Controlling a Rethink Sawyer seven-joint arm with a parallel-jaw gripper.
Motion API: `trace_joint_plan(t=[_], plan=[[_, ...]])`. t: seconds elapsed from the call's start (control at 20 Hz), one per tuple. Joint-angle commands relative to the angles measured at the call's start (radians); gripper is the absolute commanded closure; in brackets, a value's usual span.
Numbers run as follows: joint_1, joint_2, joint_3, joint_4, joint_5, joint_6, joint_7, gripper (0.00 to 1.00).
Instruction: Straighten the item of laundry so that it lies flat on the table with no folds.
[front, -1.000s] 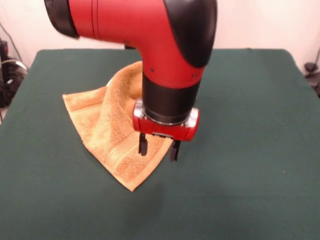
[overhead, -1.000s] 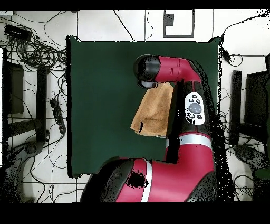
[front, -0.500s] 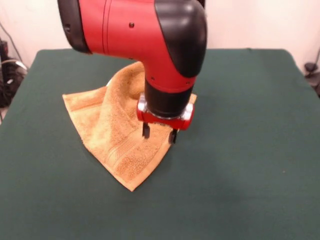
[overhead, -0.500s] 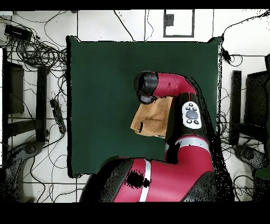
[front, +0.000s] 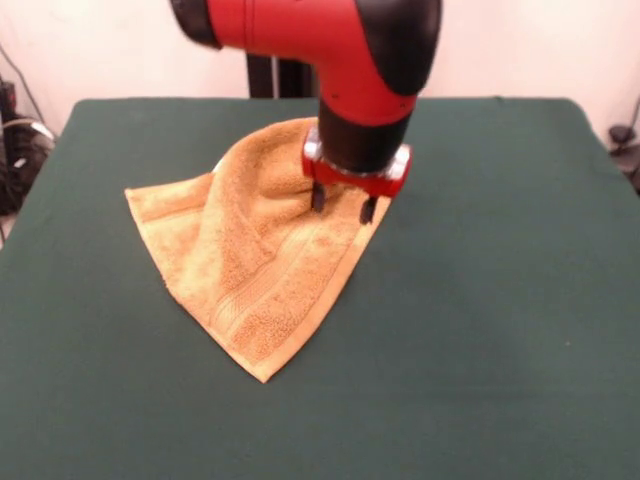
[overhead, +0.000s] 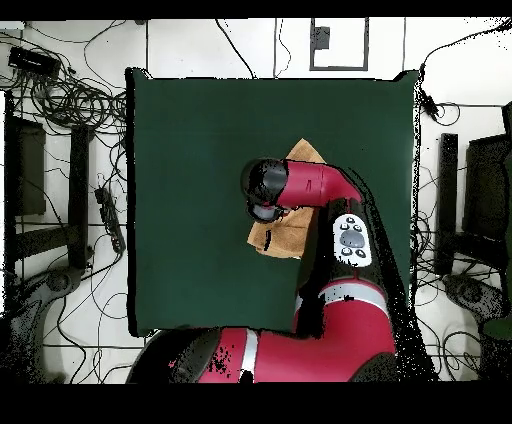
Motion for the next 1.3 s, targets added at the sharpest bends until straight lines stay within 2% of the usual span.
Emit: trace_joint_plan(t=[0.05,0.2,0.25,0.45,0.85,1.3], plan=[[0.029,0.021,0.005,0.1,0.068,-0.047,0.262,0.0],[0.035,0.104,-0.017,0.064,0.054,-0.133,0.288,0.0],[0.054,0.091,-0.023,0.1,0.055,-0.165,0.311,0.0],[0.068,0.096,-0.041,0.13,0.062,-0.211,0.332,0.0],[0.068,0.138,-0.045,0.129,0.093,-0.254,0.308,0.0],[0.108,0.233,-0.085,0.041,0.092,-0.365,0.329,0.0]])
